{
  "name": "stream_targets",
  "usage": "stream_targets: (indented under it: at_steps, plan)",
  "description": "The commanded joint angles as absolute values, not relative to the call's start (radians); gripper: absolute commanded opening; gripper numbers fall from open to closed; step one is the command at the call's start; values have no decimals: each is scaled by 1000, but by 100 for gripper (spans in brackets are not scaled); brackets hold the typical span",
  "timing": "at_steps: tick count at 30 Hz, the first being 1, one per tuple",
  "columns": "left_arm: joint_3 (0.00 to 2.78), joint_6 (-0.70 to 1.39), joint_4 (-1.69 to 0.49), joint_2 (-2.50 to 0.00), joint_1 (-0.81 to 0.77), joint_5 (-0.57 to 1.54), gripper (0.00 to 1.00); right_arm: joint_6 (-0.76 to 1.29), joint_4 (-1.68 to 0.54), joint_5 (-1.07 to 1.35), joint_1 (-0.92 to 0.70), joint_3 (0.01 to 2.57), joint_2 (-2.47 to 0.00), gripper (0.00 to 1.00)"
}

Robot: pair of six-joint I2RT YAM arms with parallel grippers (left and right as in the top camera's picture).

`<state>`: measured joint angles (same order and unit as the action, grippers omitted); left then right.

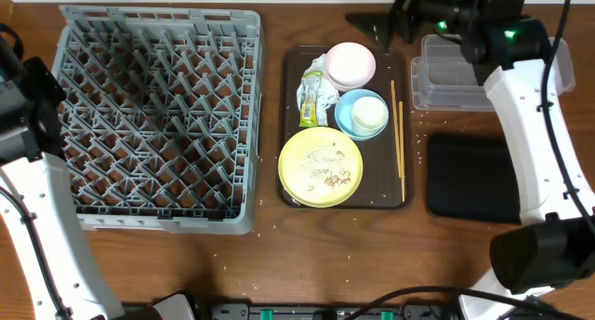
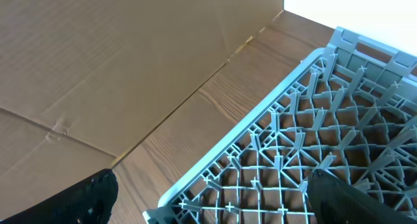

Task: Sort waste into correct bins and load items into the dishwasher
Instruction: 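Reach the right gripper over the tray toward the yellow snack wrapper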

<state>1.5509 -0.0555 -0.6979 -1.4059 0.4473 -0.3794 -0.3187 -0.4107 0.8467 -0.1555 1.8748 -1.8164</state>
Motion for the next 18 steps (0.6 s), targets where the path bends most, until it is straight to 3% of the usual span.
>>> stream_targets:
  at_steps: [1, 7, 18]
  plan:
    - [1571, -47, -696, -1412, 450, -381, 94, -68, -369, 683, -197, 1901, -1835, 99]
    - [1571, -47, -696, -1412, 450, -381, 94, -46, -404, 411, -344, 1902, -1922, 99]
    - [1571, -47, -696, -1412, 450, -381, 94, -53, -509, 348, -451, 1902, -2043, 99]
